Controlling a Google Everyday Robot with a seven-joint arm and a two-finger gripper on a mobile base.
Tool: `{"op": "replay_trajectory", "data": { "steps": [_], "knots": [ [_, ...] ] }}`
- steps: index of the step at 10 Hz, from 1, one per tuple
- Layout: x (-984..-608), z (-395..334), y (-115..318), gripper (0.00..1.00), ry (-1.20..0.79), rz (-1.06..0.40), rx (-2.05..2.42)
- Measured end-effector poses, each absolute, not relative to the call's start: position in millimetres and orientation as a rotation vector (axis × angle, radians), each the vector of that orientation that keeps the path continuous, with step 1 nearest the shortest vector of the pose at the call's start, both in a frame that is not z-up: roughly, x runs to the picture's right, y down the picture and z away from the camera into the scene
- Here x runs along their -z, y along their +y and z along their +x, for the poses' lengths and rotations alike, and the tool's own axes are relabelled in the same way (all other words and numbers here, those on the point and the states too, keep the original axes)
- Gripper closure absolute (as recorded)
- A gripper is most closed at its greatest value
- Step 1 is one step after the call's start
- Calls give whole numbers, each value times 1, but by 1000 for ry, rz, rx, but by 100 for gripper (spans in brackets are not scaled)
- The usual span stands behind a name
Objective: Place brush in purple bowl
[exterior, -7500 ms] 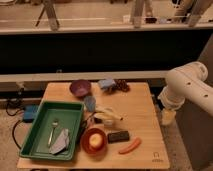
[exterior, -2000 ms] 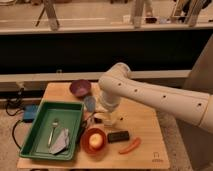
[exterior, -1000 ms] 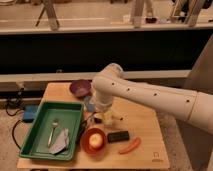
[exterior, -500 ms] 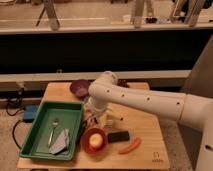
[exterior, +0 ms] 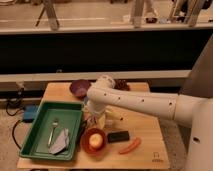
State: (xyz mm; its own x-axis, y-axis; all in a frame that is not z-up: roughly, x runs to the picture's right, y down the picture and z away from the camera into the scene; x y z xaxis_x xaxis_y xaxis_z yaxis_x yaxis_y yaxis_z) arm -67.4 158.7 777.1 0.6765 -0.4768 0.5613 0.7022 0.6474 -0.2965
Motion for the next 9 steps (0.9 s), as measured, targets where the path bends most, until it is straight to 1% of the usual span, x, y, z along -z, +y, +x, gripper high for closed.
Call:
{"op": "replay_trajectory", "data": {
  "steps": [5,9],
  "knots": [
    [-797,-73,166,20,-467,-533,753],
    [-804,-77,166,20,-469,-540,778]
  ]
}}
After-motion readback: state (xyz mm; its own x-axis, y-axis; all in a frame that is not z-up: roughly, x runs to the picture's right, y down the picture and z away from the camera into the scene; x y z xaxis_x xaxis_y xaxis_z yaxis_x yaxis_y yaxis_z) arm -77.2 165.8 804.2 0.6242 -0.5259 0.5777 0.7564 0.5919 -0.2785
